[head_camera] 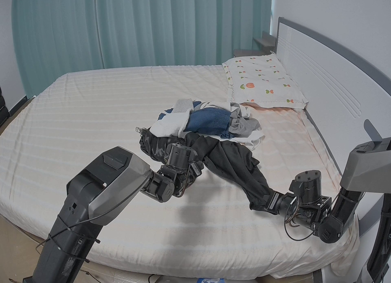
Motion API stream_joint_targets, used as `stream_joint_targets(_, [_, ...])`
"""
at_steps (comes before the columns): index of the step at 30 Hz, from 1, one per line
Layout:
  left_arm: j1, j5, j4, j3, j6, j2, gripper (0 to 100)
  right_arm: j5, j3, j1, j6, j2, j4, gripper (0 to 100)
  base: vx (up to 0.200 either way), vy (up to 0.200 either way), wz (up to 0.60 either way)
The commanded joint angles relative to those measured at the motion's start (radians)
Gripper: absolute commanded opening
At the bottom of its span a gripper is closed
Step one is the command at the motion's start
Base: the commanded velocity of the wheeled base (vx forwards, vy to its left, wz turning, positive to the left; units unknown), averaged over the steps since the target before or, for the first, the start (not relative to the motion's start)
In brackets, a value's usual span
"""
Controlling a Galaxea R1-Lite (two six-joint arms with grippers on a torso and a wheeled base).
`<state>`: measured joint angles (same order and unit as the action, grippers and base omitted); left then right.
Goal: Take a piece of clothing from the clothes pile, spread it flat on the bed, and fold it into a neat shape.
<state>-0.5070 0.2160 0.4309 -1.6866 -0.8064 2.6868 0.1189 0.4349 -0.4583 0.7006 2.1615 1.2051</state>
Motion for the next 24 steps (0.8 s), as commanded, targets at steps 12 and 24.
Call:
stream_joint_targets(12, [-0.001, 0.074, -0.067, -0.166, -0.008, 0.093, 0, -0.002, -0.002, 0.000, 0.005, 0.009, 0.030, 0, 0.000, 0.000, 0.00])
stream_joint_targets(24, [0.024, -0.030, -0.024, 0.269, -0.099, -0.341, 0, -0.016, -0.031, 0.006, 0.046, -0.072, 0.188, 0, 0.000, 0.000, 0.00])
